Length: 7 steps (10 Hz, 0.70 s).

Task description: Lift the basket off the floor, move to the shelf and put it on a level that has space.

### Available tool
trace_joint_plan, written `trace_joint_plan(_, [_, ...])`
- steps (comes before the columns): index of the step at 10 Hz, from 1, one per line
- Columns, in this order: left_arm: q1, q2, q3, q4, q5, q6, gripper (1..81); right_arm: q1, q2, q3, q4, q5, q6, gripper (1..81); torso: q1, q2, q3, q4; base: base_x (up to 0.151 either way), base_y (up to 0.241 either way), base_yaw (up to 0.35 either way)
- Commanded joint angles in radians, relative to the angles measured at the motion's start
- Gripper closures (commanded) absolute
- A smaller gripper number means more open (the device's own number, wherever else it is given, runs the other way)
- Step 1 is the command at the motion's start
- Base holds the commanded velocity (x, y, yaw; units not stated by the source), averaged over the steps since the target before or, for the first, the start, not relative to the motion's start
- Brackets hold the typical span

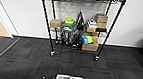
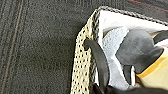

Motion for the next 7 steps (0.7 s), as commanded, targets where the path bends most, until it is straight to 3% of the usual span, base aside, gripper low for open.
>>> trace_joint_plan(1, [-0.106, -0.01, 0.0, -0.011, 0.056, -0.003, 81.1, 0.106, 0.003, 0.01, 0.034, -0.043, 0.008, 81.1, 0.0, 0.0, 0.0, 0.0, 0.0, 0.0, 0.0])
trace_joint_plan(4, [-0.081, -0.019, 0.006, -0.012, 0.054, -0.003, 81.1, 0.101, 0.003, 0.01, 0.034, -0.043, 0.008, 81.1, 0.0, 0.0, 0.0, 0.0, 0.0, 0.0, 0.0])
trace_joint_plan(5, [-0.081, -0.019, 0.008, -0.014, 0.054, -0.003, 81.1, 0.1, 0.003, 0.011, 0.034, -0.041, 0.008, 81.1, -0.064, 0.1, 0.0, 0.0, 0.0, 0.0, 0.0])
trace_joint_plan(7, [-0.081, -0.048, 0.071, -0.023, 0.071, -0.003, 81.1, 0.095, 0.0, 0.02, 0.04, -0.041, 0.009, 81.1, -0.072, 0.113, 0.0, 0.0, 0.0, 0.0, 0.0])
